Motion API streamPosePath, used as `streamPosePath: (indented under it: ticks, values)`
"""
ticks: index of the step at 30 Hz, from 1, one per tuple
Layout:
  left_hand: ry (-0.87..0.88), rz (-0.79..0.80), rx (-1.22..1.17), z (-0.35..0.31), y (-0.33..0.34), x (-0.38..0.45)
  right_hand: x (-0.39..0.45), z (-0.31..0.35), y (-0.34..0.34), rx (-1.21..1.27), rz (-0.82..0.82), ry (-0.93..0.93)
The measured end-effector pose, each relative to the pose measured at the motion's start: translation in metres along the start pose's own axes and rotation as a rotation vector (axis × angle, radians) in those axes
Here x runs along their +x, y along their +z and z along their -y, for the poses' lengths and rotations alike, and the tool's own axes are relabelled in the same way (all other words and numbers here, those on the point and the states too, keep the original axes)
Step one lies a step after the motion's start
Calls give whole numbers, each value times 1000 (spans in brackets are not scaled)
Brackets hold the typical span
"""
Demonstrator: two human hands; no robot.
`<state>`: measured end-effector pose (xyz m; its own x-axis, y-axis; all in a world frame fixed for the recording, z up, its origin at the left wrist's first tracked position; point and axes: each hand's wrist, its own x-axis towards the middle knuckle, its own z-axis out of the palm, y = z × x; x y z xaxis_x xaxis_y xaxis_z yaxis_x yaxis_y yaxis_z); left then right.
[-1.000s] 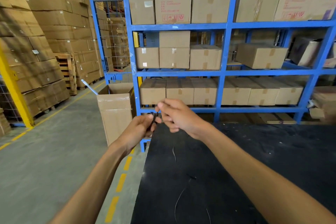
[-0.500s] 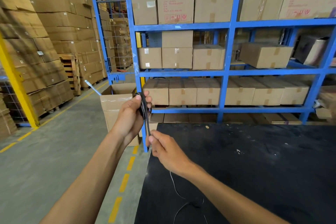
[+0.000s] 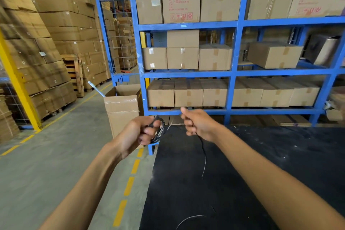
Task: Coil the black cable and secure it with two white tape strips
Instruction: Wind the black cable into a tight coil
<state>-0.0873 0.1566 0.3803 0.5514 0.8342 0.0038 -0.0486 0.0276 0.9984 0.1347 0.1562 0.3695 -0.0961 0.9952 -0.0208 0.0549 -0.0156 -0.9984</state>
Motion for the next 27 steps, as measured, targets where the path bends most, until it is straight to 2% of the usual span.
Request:
streamPosePath:
  ticks: [3,8,10,12,14,16,19,23,27]
  values:
    - [63,-45,181,14,6,10,-4,36,13,-9,81,-83]
    - [264,-201,293,20,5,20,-28,46,48,-246,168,-219]
    - [294,-269,209,23,0,26,-38,37,62,-310,187,-241]
    - [272,-265,-51,21,-4,31,-45,22,74,-338,193,-241]
    - [253,-158,-354,11,-5,30,-48,0,85,-333,205,-245]
    - [242,-38,-521,-3,-5,25,-48,-24,88,-337,227,-223]
    - [222,53,-569,-21,-8,16,-46,-51,80,-269,271,-153]
    - [185,-28,-569,-28,-10,12,-42,-68,69,-177,256,-102]
    - [165,2,-521,-33,-6,4,-33,-73,58,-278,261,-32]
